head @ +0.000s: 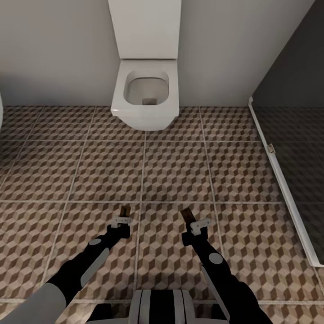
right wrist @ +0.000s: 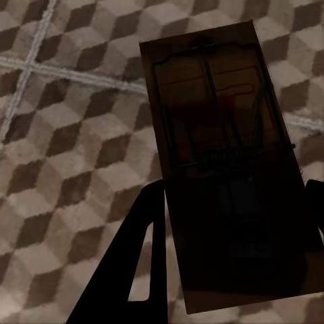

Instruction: Take the four mousetraps from the cabinet in the bathroom and place them on the bathroom floor. Make sure all four end up on the same floor surface, and ensure that at least two of them are either under or directly next to the same bathroom sink.

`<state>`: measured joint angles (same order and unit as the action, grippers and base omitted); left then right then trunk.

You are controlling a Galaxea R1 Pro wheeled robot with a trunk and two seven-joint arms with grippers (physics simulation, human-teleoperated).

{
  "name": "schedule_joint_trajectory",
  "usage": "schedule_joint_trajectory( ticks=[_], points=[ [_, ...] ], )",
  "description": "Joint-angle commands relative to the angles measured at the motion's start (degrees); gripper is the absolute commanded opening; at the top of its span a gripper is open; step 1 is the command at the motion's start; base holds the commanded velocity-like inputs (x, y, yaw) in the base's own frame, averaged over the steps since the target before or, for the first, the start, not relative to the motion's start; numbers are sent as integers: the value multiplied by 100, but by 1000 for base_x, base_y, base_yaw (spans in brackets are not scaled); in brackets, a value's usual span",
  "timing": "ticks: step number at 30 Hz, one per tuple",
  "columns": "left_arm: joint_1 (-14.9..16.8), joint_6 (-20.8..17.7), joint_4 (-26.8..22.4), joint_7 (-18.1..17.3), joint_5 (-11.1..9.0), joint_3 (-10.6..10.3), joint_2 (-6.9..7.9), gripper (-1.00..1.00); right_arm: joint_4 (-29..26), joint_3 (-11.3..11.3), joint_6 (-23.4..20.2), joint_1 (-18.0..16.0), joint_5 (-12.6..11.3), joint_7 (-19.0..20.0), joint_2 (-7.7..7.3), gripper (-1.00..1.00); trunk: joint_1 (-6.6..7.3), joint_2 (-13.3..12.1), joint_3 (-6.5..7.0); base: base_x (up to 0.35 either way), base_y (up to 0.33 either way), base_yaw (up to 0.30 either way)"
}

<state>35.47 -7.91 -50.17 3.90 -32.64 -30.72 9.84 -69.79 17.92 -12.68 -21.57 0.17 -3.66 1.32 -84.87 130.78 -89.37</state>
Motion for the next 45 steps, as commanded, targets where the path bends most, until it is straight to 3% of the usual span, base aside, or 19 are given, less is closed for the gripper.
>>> schedule_joint_trajectory(
  ticks=[1,22,45],
  points=[
    [4,-17,-12,55,-41,-29,8,-100,-8,12,-33,-3,-8,-30,-1,-100,-22,43,-31,0,0,0],
    [4,-26,-28,58,-43,-39,9,-100,-8,10,-32,-1,-8,-29,-9,-100,-483,885,-593,0,0,0],
    [-22,-26,-16,49,-50,-38,4,-100,-11,19,-32,-1,-8,-30,-9,-100,-483,885,-625,59,61,0]
  ],
)
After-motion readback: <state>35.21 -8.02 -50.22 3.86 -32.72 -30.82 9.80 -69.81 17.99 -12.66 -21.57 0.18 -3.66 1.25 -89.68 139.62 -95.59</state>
